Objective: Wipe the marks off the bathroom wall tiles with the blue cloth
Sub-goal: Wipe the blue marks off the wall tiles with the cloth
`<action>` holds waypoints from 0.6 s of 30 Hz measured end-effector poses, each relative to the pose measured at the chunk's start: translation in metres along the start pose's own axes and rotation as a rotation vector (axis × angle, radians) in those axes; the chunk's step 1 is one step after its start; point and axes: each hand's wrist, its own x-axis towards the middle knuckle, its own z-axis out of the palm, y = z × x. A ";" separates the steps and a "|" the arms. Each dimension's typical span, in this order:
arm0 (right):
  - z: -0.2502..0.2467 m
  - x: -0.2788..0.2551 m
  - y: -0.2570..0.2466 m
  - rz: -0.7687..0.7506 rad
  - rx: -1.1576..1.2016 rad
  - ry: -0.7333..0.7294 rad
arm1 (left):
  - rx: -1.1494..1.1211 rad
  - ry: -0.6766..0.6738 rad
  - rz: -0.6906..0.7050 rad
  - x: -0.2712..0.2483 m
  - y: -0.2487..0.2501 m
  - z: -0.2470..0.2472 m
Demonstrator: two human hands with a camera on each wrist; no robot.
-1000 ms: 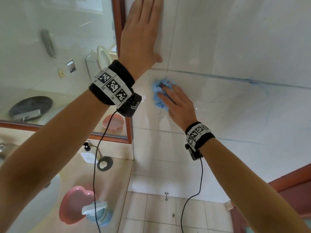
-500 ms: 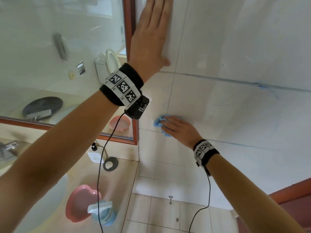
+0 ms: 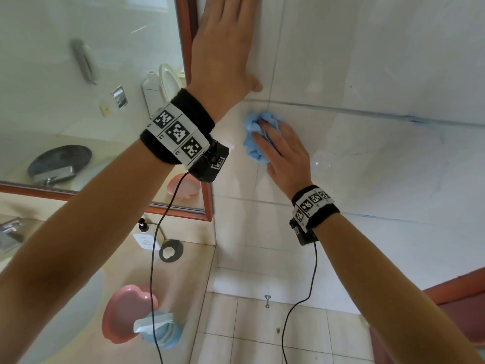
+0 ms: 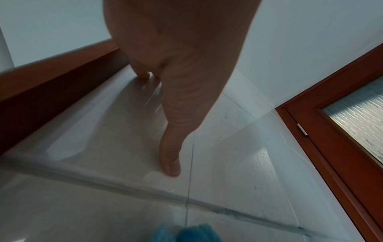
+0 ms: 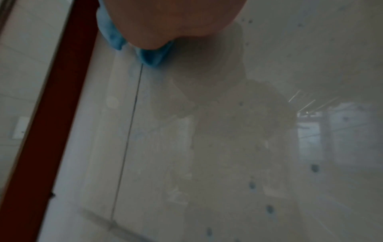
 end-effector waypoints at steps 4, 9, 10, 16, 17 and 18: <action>0.002 -0.018 0.009 -0.128 -0.030 -0.082 | -0.021 0.014 0.000 -0.001 0.002 -0.001; -0.015 -0.020 0.017 -0.296 -0.065 -0.255 | -0.067 0.081 0.048 -0.004 -0.002 -0.004; -0.023 -0.014 0.023 -0.342 -0.082 -0.272 | -0.075 0.082 0.058 -0.005 -0.003 -0.003; -0.058 0.036 0.040 -0.098 -0.108 -0.080 | -0.123 0.117 0.068 -0.006 -0.006 0.004; -0.056 0.038 0.035 -0.057 -0.088 -0.058 | -0.127 0.121 0.066 -0.006 -0.006 0.007; -0.050 0.035 0.031 -0.027 -0.072 -0.042 | -0.128 0.119 0.065 -0.006 -0.007 0.008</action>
